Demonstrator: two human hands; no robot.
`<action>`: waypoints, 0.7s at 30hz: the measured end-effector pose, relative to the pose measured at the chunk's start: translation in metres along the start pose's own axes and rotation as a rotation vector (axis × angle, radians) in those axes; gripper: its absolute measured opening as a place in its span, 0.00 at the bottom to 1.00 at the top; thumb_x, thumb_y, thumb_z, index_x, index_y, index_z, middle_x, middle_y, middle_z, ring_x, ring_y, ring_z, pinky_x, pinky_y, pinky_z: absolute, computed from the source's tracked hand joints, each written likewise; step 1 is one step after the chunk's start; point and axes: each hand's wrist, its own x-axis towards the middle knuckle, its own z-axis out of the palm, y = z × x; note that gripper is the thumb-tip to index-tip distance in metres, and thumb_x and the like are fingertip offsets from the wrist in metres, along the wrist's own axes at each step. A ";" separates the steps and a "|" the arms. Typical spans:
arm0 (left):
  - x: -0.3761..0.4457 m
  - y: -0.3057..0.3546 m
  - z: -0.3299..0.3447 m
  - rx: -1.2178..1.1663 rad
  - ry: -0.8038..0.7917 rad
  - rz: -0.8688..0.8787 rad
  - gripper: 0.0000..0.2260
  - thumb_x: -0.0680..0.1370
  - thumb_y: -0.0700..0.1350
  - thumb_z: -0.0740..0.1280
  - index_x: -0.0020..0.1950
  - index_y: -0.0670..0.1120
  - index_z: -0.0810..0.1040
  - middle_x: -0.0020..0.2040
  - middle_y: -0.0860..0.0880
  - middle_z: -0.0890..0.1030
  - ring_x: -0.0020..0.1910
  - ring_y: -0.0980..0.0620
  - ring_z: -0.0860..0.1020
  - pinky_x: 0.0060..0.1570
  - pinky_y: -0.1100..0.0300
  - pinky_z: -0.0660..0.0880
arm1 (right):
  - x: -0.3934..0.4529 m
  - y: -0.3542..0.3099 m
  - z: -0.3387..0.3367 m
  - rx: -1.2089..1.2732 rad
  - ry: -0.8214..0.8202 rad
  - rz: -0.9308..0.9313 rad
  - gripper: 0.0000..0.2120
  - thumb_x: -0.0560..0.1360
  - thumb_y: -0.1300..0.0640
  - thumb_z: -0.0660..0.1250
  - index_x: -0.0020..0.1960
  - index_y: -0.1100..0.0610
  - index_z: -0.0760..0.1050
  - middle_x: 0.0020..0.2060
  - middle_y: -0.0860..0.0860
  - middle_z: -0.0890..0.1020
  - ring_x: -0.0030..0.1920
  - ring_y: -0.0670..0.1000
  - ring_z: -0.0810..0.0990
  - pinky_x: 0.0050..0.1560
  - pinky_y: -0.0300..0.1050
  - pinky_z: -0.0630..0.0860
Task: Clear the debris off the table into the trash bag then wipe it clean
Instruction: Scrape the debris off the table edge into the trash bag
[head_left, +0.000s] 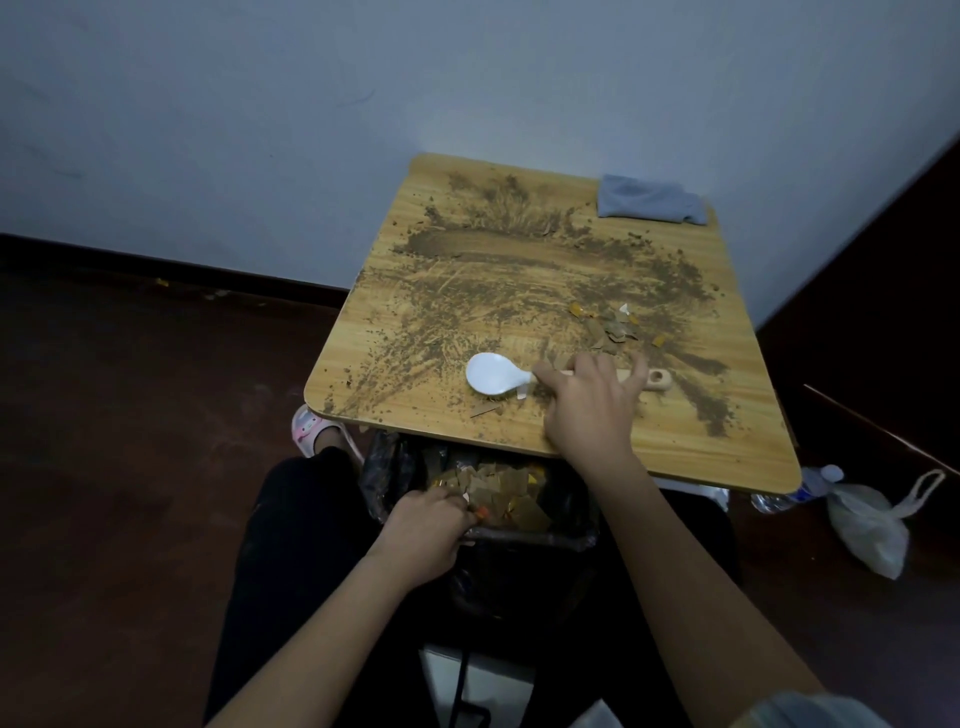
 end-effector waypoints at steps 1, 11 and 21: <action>0.000 0.000 0.000 -0.001 0.002 -0.004 0.13 0.78 0.45 0.59 0.59 0.50 0.77 0.59 0.51 0.76 0.61 0.47 0.71 0.51 0.54 0.70 | 0.000 0.000 0.000 -0.007 0.002 -0.014 0.21 0.72 0.61 0.65 0.61 0.42 0.78 0.51 0.52 0.78 0.59 0.55 0.72 0.68 0.59 0.39; -0.001 -0.003 0.000 -0.019 -0.003 -0.012 0.12 0.77 0.45 0.59 0.58 0.50 0.77 0.60 0.51 0.76 0.63 0.49 0.70 0.52 0.56 0.69 | -0.034 0.013 -0.001 0.059 0.132 -0.101 0.17 0.63 0.64 0.74 0.48 0.47 0.85 0.40 0.54 0.81 0.46 0.58 0.80 0.65 0.66 0.59; -0.001 0.000 -0.003 0.004 -0.014 -0.009 0.13 0.78 0.45 0.58 0.59 0.50 0.76 0.59 0.50 0.76 0.61 0.48 0.71 0.52 0.55 0.70 | -0.041 0.034 -0.002 0.113 0.176 0.009 0.19 0.65 0.66 0.73 0.50 0.47 0.84 0.40 0.53 0.80 0.46 0.58 0.79 0.63 0.67 0.59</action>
